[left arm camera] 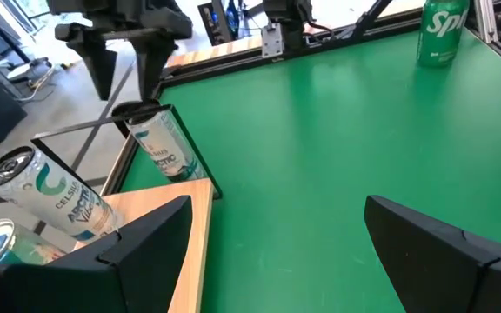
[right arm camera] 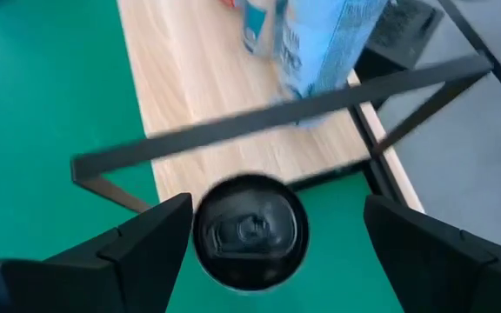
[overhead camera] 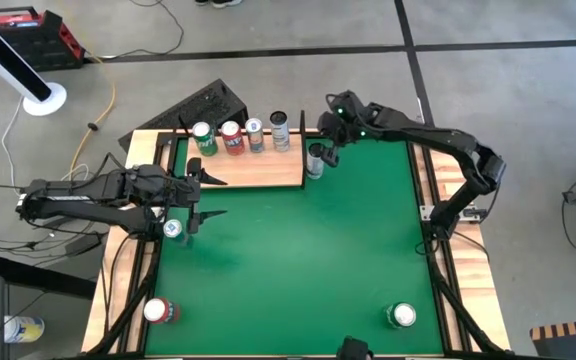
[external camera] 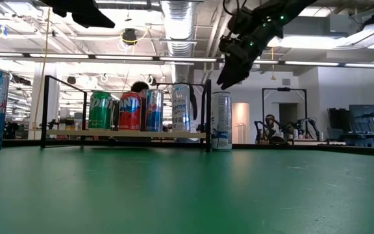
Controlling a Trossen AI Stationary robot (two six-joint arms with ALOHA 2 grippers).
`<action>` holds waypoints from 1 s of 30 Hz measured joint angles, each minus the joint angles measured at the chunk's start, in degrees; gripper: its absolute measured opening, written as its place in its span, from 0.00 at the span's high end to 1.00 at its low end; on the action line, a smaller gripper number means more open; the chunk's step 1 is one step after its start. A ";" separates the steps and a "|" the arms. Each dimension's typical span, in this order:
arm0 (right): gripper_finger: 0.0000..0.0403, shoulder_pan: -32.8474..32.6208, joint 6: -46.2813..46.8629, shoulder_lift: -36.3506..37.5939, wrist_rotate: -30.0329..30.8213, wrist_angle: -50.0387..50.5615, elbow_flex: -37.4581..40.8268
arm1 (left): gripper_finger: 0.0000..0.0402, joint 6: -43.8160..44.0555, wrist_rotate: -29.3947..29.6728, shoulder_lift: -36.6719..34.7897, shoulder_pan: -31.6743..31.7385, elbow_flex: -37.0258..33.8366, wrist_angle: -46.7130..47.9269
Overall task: Place canned beverage on shelf
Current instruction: Put the white blue soda can on the shelf aligned with the other white blue soda can
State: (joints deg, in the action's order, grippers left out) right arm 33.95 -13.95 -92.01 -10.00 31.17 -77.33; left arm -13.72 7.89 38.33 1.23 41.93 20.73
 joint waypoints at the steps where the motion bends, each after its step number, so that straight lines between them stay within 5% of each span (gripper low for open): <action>1: 0.09 -0.67 0.02 0.00 1.11 0.00 0.15 | 0.19 0.00 -0.01 0.00 0.00 0.00 0.00; 7: 0.09 -3.72 0.12 0.00 6.80 -1.12 2.18 | 0.19 -0.01 -0.84 0.01 0.00 0.00 -0.01; 30: 0.15 -1.87 2.32 -0.13 7.06 -8.42 8.17 | 0.19 0.68 -1.47 0.02 0.00 0.02 -0.72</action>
State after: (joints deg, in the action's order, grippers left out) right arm 32.08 -11.62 -92.14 -2.94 22.75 -69.17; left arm -13.04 6.42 38.35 1.23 41.95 20.01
